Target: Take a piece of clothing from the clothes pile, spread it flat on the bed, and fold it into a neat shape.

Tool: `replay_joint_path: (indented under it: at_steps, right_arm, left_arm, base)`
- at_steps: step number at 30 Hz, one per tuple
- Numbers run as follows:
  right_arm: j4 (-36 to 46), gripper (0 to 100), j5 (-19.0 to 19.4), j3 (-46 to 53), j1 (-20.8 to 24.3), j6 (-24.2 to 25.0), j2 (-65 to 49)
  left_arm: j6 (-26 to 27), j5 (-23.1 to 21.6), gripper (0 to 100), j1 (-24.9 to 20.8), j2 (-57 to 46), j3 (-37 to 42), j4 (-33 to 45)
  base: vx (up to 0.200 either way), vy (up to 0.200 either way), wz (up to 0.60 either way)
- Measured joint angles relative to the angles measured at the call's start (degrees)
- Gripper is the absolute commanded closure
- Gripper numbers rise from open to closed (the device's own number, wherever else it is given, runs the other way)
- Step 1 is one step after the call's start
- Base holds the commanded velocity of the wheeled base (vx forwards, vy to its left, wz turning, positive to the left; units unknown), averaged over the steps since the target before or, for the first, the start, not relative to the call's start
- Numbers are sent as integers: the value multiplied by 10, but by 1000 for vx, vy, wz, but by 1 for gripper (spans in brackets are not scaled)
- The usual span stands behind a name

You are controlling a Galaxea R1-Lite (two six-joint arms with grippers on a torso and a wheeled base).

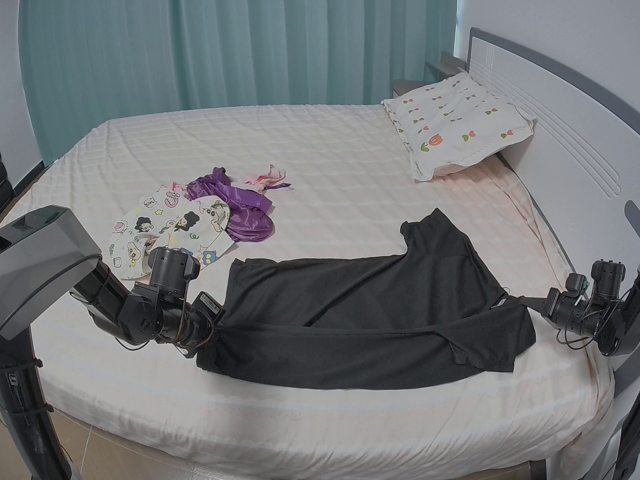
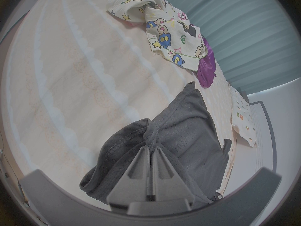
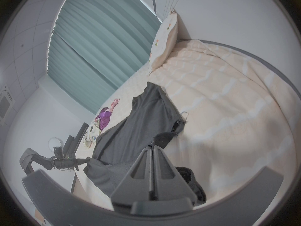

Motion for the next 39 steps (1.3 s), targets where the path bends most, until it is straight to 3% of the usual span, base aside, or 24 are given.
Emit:
replay_joint_path:
  at_steps: [6, 13, 26, 35, 39]
  right_arm:
    - [-57, 100, -4, 1, 2, 24, 21]
    - [-62, 100, -5, -1, 7, 28, 36]
    - [-64, 100, -7, -22, 10, 78, 53]
    - [-78, 100, 2, -10, -6, 80, 44]
    - [-98, 100, 26, 7, -14, 81, 27]
  left_arm:
    - [-12, 0, 100, 3, 0, 0, 0]
    - [-22, 0, 100, 9, 1, 1, -18]
    - [-46, 0, 100, 17, 2, 41, -104]
    - [-45, -5, 100, 16, -36, 72, -103]
    - [-45, -14, 100, 12, -66, 85, -101]
  base:
    - [0, 0, 0]
    - [0, 0, 0]
    - [0, 0, 0]
    - [0, 0, 0]
    - [0, 0, 0]
